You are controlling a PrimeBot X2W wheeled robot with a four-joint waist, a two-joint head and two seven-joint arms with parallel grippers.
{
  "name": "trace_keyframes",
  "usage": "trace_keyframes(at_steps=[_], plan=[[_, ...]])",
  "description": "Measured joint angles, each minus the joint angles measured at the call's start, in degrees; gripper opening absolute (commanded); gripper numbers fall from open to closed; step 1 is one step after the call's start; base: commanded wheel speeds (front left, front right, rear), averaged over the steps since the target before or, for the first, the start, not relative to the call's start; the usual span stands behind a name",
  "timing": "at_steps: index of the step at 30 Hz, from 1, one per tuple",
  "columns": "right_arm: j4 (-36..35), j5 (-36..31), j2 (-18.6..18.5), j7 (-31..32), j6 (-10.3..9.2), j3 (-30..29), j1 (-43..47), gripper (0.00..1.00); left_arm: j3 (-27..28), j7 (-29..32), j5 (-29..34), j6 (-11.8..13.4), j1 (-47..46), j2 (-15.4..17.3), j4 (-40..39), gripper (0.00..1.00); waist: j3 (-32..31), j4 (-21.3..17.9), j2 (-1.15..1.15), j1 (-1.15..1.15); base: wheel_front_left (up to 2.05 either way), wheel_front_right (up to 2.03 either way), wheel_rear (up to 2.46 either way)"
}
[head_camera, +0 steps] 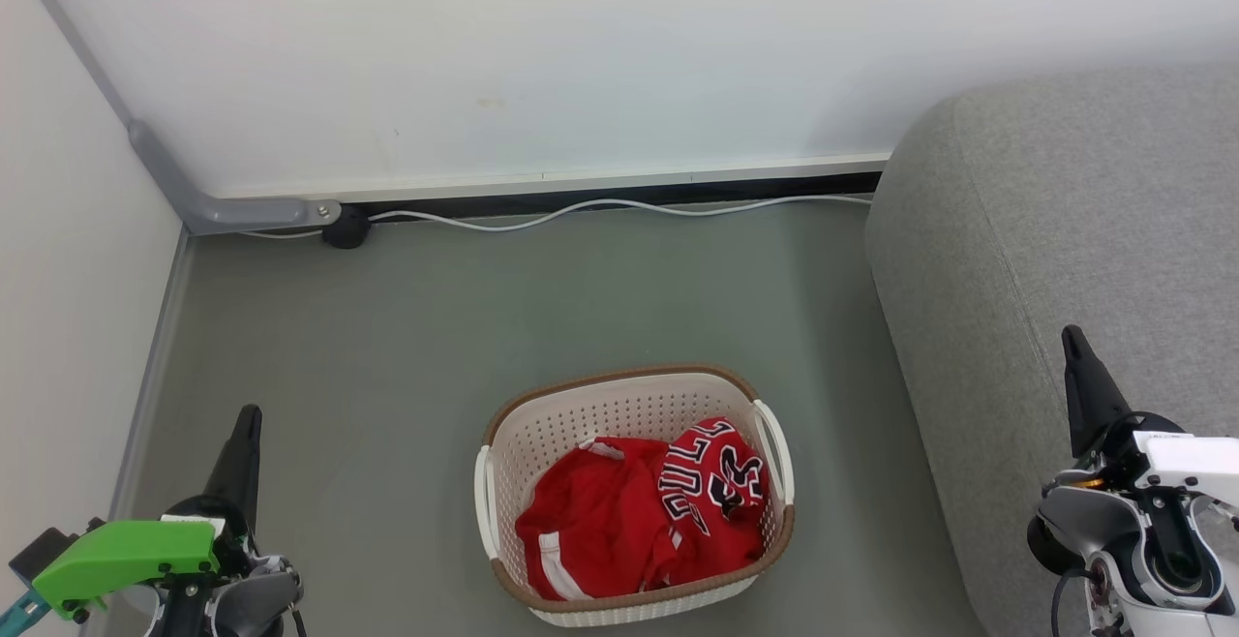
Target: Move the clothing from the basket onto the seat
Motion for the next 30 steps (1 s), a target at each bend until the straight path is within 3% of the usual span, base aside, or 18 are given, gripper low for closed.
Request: trace_keyframes(at_steps=[26, 27, 30], plan=[[0.69, -0.01, 0.24, -0.02, -0.03, 0.03, 0.42, 0.0, -0.1, 0.05, 0.02, 0.05, 0.27, -0.2, 0.82, 0.0, 0.0, 0.0, 0.0, 0.0, 0.0, 0.0, 0.0], [1.35, -0.01, 0.55, -0.03, -0.07, 0.05, 0.97, 1.0, -0.19, 0.05, 0.02, 0.05, 0.69, -0.47, 1.45, 1.0, 0.0, 0.0, 0.0, 0.0, 0.0, 0.0, 0.0], [3.31, -0.01, 1.53, -0.04, -0.09, 0.2, 3.0, 1.0, -0.53, 0.05, 0.03, 0.07, 2.37, -1.46, 3.41, 1.0, 0.01, 0.0, 0.0, 0.0, 0.0, 0.0, 0.0]])
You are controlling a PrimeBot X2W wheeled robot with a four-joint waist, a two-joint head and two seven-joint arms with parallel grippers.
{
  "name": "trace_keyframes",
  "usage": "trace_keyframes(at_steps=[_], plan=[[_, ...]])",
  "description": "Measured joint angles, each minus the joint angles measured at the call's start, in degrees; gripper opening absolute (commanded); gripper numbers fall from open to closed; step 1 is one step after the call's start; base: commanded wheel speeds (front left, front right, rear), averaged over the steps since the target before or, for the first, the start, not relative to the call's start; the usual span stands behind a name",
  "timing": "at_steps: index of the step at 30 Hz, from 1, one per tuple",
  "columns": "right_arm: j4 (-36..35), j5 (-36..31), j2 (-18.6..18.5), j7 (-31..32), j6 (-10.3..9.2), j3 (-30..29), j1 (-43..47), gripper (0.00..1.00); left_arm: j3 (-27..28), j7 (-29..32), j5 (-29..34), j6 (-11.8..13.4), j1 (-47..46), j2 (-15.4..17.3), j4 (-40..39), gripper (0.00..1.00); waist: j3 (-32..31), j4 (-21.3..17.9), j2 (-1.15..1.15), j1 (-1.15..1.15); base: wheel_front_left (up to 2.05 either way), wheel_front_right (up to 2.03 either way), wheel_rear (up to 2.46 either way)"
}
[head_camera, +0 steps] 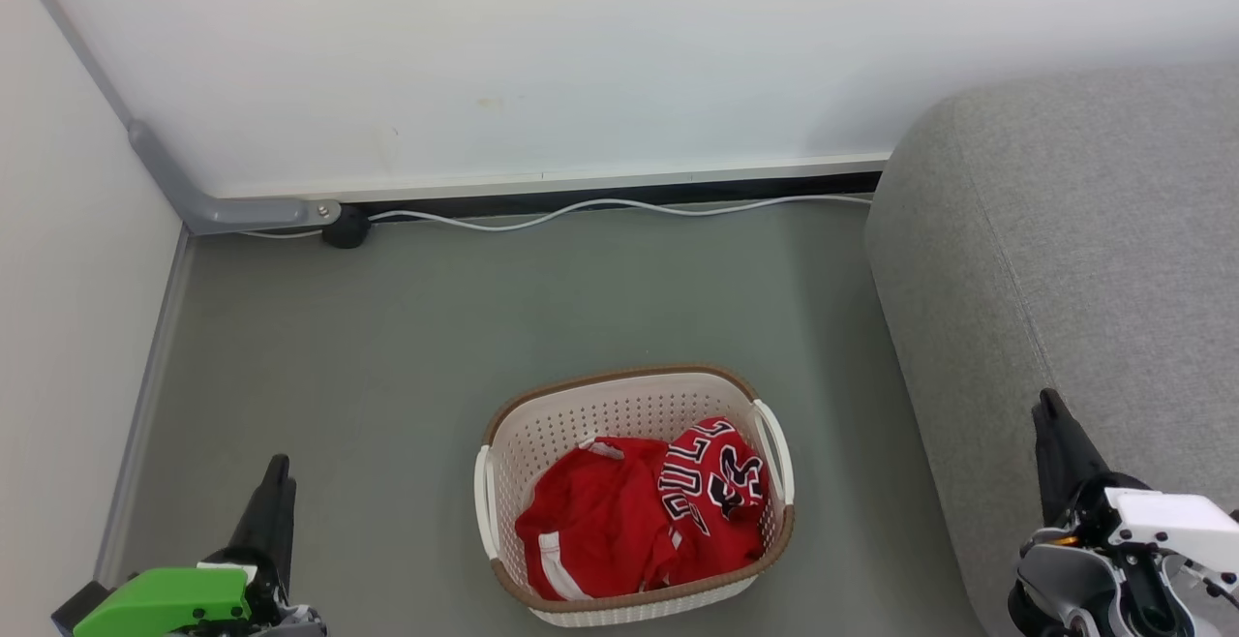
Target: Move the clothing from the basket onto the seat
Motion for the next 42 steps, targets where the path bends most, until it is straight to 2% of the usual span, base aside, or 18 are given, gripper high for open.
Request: trace_keyframes(at_steps=[11, 19, 33, 42], plan=[[0.14, -1.03, 0.23, -1.85, 0.0, 2.12, 0.8, 1.0, -0.93, -1.69, 1.42, 0.0, 0.83, -0.18, -0.9, 1.0, -0.22, 0.03, 0.0, 0.0, 0.0, 0.0, 0.0], [-0.26, -4.68, 0.15, -3.28, -0.07, 3.93, 0.75, 1.0, -1.72, -3.48, 5.59, 0.01, 0.83, -0.09, -2.25, 1.0, -0.43, 0.04, 0.0, 0.0, 0.0, 0.0, 0.0], [-2.37, -16.79, -0.87, -6.15, -1.31, 7.23, 0.08, 1.0, -1.92, -6.26, 17.28, 1.96, 0.85, 0.21, -5.81, 1.0, -0.77, 0.06, 0.0, 0.0, 0.0, 0.0, 0.0], [-3.68, -25.86, -1.37, -7.83, -2.61, 10.59, -0.42, 1.0, -3.69, -7.98, 27.89, 2.52, 0.87, 1.35, -8.79, 1.0, -0.9, 0.15, 0.0, 0.0, 0.0, 0.0, 0.0]])
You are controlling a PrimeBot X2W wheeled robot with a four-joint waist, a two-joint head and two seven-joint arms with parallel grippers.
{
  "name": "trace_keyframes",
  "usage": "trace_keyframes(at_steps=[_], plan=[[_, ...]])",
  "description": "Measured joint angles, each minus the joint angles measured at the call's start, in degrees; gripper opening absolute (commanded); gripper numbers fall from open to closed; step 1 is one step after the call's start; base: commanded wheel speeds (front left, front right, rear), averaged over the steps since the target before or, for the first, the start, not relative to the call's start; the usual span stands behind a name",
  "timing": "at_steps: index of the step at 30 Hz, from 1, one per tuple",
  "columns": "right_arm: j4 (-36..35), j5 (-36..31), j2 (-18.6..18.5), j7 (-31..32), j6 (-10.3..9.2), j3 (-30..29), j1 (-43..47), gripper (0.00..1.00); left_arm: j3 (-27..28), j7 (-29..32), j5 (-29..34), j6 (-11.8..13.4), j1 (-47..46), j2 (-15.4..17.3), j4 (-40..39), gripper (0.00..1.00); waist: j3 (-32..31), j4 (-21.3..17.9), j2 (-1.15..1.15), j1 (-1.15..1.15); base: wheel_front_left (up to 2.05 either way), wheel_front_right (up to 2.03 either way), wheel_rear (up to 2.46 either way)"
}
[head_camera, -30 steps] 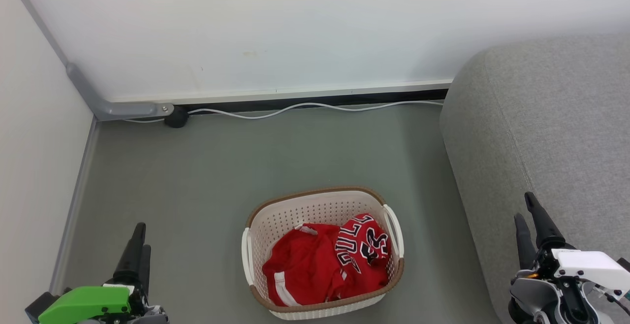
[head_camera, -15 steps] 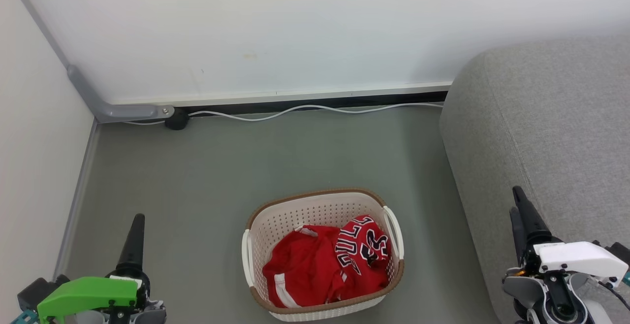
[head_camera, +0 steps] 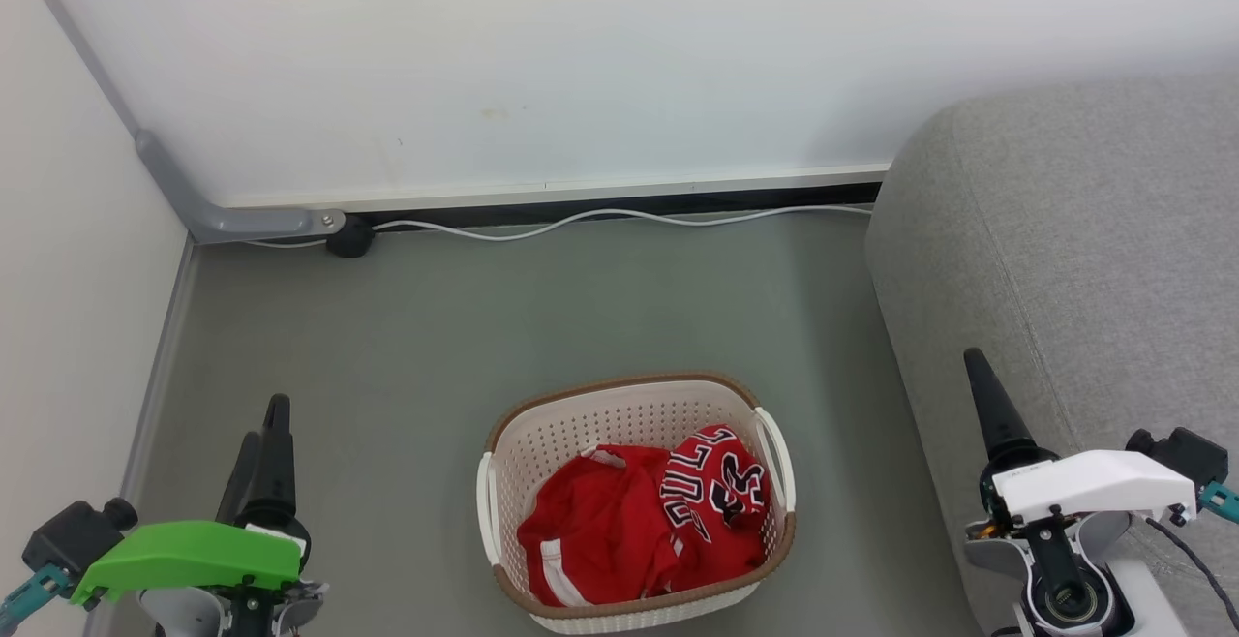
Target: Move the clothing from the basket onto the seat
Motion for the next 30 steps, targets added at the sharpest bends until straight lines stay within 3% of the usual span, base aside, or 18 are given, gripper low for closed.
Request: trace_keyframes(at_steps=[16, 30], plan=[[-1.57, -13.45, -0.16, -3.05, -2.53, 4.41, 0.0, 1.0, -4.39, -3.14, 19.83, 2.04, 1.31, 2.1, -3.7, 1.0, -0.2, -0.01, 0.0, 0.0, 0.0, 0.0, 0.0], [-2.33, -22.91, -0.34, -5.59, -3.93, 7.55, 0.01, 1.0, -6.7, -5.54, 31.22, 4.14, 2.93, 2.1, -5.98, 1.0, -0.32, -0.06, 0.0, 0.0, 0.0, 0.0, 0.0]])
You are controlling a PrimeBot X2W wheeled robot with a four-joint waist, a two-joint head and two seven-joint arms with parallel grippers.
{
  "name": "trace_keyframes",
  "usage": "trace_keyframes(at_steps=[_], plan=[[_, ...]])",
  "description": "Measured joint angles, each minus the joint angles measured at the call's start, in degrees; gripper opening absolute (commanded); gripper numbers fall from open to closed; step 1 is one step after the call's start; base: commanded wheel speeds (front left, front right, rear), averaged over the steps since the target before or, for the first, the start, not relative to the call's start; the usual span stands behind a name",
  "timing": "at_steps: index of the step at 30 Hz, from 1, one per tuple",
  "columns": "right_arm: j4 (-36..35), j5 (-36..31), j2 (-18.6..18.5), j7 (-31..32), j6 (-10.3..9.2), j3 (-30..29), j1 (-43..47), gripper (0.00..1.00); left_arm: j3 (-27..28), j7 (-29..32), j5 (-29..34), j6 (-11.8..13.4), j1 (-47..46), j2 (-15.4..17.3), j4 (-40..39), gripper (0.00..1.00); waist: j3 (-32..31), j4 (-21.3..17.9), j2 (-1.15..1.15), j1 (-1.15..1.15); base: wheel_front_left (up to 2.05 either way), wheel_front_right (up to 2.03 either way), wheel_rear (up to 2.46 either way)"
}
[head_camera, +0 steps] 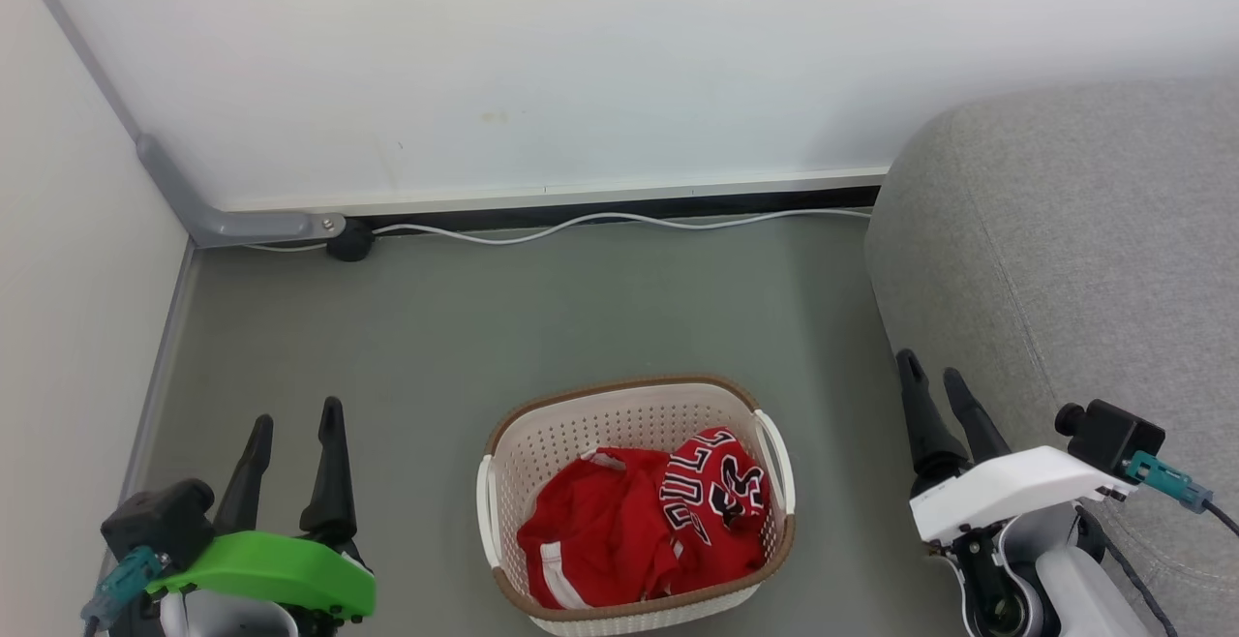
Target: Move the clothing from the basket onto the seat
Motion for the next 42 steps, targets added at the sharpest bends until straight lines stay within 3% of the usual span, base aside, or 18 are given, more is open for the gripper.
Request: trace_keyframes(at_steps=[11, 33, 42], plan=[[-0.87, -8.93, -0.14, -2.14, -0.59, 2.72, 0.0, 1.0, -1.67, -2.47, 9.73, 1.51, 1.41, 0.0, -1.56, 1.0, -0.06, 0.01, 0.0, 0.0, 0.0, 0.0, 0.0], [-2.21, -24.23, -0.43, -6.57, -2.09, 6.91, 0.01, 1.0, -3.26, -6.82, 23.18, 2.86, 4.11, -0.07, -3.23, 1.0, 0.35, -0.06, 0.0, 0.0, 0.0, 0.0, 0.0], [-2.35, -24.9, -0.43, -6.82, -2.09, 6.67, 0.01, 1.0, -3.24, -6.82, 23.65, 2.85, 4.11, -0.21, -3.19, 1.0, 0.9, -0.05, 0.0, 0.0, 0.0, 0.0, 0.0]])
